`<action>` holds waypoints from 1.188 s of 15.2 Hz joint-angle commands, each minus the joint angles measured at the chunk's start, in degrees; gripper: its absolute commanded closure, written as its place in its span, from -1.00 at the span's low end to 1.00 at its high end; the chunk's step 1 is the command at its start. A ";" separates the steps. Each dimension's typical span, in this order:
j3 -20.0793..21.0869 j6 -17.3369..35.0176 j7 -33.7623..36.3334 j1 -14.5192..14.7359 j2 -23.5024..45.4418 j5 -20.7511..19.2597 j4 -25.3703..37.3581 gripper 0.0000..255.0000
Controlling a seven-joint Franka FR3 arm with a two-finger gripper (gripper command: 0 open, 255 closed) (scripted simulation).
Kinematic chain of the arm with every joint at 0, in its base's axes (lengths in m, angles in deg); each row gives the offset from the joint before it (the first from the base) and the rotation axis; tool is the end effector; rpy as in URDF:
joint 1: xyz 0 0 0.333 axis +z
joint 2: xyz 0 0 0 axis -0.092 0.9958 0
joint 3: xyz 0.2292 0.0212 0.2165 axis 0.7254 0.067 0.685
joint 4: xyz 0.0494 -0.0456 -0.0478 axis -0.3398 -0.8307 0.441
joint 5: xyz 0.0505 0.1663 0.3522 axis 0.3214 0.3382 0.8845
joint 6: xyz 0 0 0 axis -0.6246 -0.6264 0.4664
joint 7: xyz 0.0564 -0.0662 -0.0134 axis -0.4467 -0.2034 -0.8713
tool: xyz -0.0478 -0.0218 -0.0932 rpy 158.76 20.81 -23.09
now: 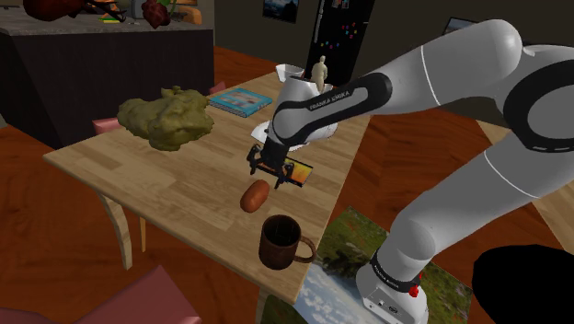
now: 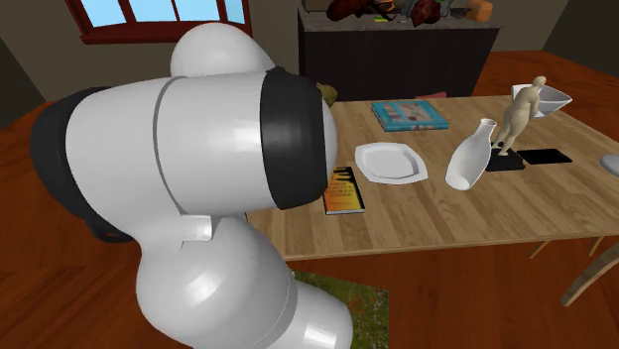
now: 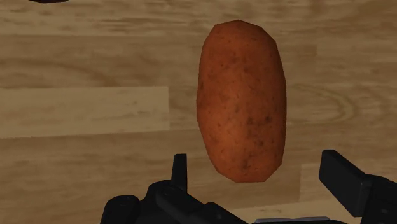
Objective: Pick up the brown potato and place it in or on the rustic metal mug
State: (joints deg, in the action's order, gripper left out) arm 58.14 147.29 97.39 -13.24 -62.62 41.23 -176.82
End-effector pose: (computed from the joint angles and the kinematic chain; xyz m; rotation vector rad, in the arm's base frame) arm 0.4274 0.0994 0.3686 -2.3959 1.7190 0.0452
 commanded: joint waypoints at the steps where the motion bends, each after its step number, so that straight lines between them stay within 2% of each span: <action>1: 0.42 2.11 0.26 0.06 1.46 0.20 -0.50 -1.00; 5: 1.07 5.42 0.35 0.19 4.07 0.25 -1.15 -1.00; 12: 1.07 5.41 0.35 0.19 4.06 0.24 -1.15 -1.00; 13: 1.07 5.41 0.35 0.19 4.06 0.24 -1.15 1.00; 18: 1.07 5.41 0.35 0.19 4.06 0.24 -1.15 1.00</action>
State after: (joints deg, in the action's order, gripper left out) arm 59.20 152.70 97.75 -13.04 -58.56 41.48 -177.97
